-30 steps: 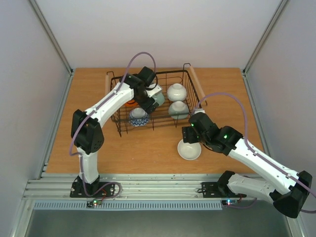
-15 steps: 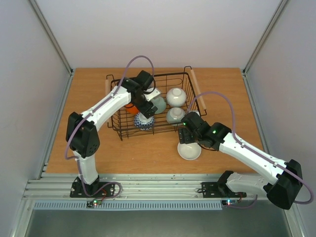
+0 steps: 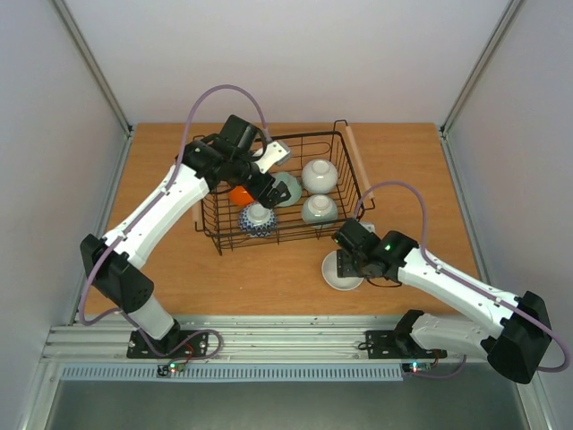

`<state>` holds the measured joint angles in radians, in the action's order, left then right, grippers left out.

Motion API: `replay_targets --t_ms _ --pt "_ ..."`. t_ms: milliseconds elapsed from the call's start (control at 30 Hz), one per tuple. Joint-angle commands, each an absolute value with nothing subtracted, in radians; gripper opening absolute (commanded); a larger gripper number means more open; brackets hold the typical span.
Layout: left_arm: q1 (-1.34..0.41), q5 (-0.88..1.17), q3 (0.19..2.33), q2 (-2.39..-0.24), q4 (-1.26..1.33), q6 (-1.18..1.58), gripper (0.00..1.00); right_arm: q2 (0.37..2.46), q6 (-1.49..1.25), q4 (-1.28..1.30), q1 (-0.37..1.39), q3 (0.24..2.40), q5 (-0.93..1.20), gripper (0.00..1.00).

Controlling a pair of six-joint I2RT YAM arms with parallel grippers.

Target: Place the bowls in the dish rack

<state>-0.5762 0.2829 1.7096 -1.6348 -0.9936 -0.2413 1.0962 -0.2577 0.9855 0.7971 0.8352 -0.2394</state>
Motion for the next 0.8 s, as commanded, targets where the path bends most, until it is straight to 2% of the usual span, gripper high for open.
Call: replay_targets --t_ms 0,267,567,633,767 --pt "-0.573 0.395 1.676 -1.621 -0.956 -0.229 0.99 1.091 -0.382 1.081 0.815 0.814 -0.269 0.73" --pt "-0.574 0.465 1.656 -1.618 -0.951 -0.239 0.99 1.106 -0.487 1.082 0.835 0.756 -0.277 0.65" --pt "-0.579 0.479 1.648 -1.615 -0.954 -0.247 0.99 1.167 -0.491 0.987 0.844 0.703 -0.272 0.47" --pt "-0.584 0.476 1.646 -1.617 -0.957 -0.251 0.99 1.172 -0.489 0.967 0.843 0.695 -0.279 0.41" --pt "-0.599 0.46 1.643 -1.621 -0.957 -0.26 0.99 1.188 -0.486 0.945 0.843 0.684 -0.291 0.22"
